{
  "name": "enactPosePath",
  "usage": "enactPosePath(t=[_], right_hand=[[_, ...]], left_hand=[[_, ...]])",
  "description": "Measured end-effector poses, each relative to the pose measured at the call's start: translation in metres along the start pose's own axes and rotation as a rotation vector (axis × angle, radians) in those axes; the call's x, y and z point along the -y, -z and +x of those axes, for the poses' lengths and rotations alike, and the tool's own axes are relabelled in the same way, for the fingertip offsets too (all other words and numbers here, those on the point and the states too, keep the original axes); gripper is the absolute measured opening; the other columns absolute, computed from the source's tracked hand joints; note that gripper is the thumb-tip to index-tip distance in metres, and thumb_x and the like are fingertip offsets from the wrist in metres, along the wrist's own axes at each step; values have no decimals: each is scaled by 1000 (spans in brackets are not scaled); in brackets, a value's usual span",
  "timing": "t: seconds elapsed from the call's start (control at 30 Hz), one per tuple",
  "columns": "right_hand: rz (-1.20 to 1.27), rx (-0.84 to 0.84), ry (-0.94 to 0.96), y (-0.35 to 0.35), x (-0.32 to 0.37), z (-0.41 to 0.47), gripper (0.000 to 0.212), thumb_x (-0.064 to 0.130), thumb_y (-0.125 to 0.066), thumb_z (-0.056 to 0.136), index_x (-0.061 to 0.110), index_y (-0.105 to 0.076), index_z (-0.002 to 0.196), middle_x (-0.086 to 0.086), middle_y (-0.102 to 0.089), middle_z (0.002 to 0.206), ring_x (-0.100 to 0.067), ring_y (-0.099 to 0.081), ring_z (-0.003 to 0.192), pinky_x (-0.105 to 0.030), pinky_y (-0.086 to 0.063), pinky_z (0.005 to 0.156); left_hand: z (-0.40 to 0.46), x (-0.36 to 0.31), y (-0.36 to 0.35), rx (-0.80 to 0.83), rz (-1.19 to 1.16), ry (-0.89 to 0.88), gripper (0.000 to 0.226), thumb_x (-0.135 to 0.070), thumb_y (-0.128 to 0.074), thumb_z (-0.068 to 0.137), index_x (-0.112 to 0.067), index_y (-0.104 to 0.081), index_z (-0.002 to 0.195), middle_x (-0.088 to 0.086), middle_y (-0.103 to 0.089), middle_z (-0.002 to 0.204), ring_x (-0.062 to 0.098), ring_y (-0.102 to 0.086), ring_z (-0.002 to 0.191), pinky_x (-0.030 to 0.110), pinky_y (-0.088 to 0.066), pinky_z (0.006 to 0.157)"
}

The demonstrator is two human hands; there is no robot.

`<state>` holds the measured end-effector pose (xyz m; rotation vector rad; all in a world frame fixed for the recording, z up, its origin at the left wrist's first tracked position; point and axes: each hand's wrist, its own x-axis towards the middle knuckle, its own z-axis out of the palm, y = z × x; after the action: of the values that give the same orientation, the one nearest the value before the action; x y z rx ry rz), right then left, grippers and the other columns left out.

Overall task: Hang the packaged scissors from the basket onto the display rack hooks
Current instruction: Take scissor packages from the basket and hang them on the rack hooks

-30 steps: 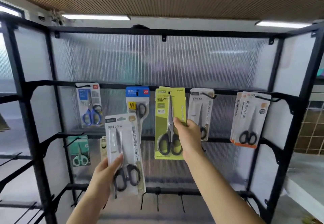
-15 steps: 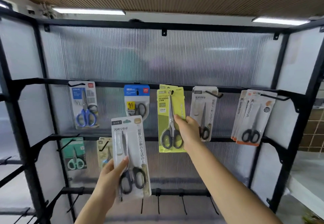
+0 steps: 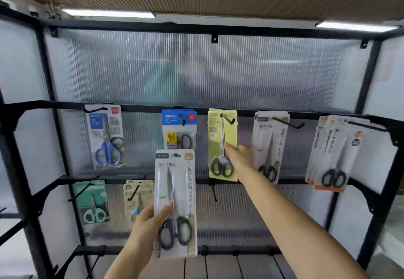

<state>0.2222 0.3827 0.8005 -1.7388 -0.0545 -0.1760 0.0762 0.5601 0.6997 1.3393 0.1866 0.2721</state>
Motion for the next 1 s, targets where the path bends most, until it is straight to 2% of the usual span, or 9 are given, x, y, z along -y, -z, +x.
enactPosePath(t=[0.1,0.2,0.3,0.47,0.57,0.67,0.73,0.83,1.0], right_hand=[[24,-8,0,3,-2,2,22,27,-60,91,9,-56,103,-6,-62,100,-17,-53,86,-26,-38,75],[-82,-23,45,13,-4,-6,38,23,-61,90,6,-51,121,-6,-58,114,-16,-52,95,-26,-39,79],[-178,-47,204,29,-7,-24,40,23,-58,92,8,-48,128,-6,-53,124,-17,-51,111,-25,-39,90],[-242,153,203,68,3,-54,42,46,-53,92,17,-53,121,5,-56,112,-13,-57,101,-33,-49,91],[-267,221,206,95,8,-63,40,41,-56,92,8,-61,113,-3,-65,107,-13,-62,94,-17,-49,70],[-315,158,278,125,17,-70,28,32,-56,93,6,-63,100,0,-60,82,-16,-56,76,-21,-37,58],[-324,111,317,143,27,-71,21,30,-56,94,10,-62,93,0,-56,78,-15,-51,73,-26,-35,60],[-335,52,381,168,46,-68,12,28,-56,94,21,-59,84,6,-56,76,-8,-50,68,-23,-36,60],[-369,-31,454,198,68,-57,11,28,-51,96,20,-57,91,15,-54,81,2,-50,75,-21,-38,68]], left_hand=[[3,-1,-4,43,17,-6,27,-18,-55,92,-1,-63,110,16,-72,97,29,-70,90,34,-53,73],[2,1,-12,81,-1,10,24,-16,-54,93,-3,-63,110,15,-73,96,26,-71,88,30,-53,69],[-3,8,-25,112,-14,34,20,-13,-54,92,-3,-63,107,16,-73,94,25,-72,81,24,-55,58],[-15,19,-61,214,79,37,23,-14,-56,92,0,-62,109,15,-73,93,25,-70,83,25,-53,65],[-24,15,-93,310,127,-8,20,-15,-56,92,-2,-64,104,12,-73,89,22,-70,79,28,-53,68],[-30,2,-125,386,125,-41,19,-19,-56,91,-7,-64,104,11,-74,90,25,-71,81,33,-54,70],[-30,-7,-143,431,121,-61,19,-20,-56,92,-8,-64,105,8,-74,88,22,-71,81,28,-55,67],[-30,-18,-164,465,104,-76,16,-18,-55,93,-9,-66,102,2,-74,85,15,-71,78,19,-52,60],[-30,-13,-178,523,156,-57,19,-16,-55,92,-5,-65,104,17,-71,98,29,-69,90,37,-56,78]])
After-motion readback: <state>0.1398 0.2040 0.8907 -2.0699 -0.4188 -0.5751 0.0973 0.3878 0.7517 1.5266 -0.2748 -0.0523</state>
